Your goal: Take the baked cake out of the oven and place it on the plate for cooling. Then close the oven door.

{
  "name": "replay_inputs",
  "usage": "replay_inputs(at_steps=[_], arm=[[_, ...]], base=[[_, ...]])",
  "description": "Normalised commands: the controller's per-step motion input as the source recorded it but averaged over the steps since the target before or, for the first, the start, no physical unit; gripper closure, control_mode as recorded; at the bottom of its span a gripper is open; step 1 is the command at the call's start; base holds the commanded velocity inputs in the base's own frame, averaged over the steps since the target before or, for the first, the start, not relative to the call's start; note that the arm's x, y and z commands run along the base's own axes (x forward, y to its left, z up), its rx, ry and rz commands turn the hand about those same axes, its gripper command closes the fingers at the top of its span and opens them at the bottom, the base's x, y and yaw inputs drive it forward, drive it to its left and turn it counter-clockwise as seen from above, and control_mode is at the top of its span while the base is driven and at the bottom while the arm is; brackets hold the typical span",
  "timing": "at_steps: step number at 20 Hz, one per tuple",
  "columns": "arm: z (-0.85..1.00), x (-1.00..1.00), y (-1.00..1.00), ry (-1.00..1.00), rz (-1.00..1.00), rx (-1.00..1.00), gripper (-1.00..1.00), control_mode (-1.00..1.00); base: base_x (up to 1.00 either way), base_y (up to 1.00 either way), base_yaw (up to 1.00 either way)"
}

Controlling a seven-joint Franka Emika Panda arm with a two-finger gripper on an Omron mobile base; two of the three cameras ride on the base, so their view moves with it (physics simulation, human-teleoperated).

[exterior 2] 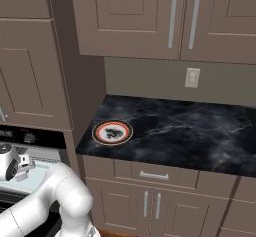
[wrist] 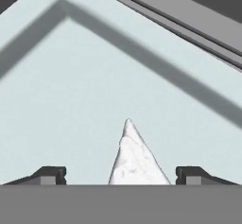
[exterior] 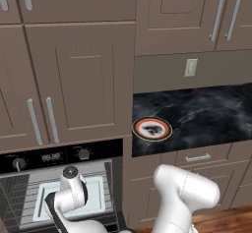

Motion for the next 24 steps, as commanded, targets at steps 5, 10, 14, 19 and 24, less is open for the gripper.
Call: replay_inputs(at_steps=[5,10,14,19,24], arm=[[-0.09,-0.05,0.02,0.00,0.01,0.00,1.00,-1.00],[-0.05,-0.34,0.00,0.00,0.00,0.00,1.00,-1.00],[0.04,-0.20,0.03,0.00,0.00,0.00,1.00,-1.00],[0.23,-0.03,0.00,-0.03,0.00,0.00,1.00,-1.00],[0.31,-0.13,-0.01,0.00,0.02,0.00,1.00,-1.00]], base=[[0.00,0.00,0.00],[0.00,0.00,0.00],[0.00,0.00,0.00],[0.00,0.00,0.00],[0.00,0.00,0.00]])
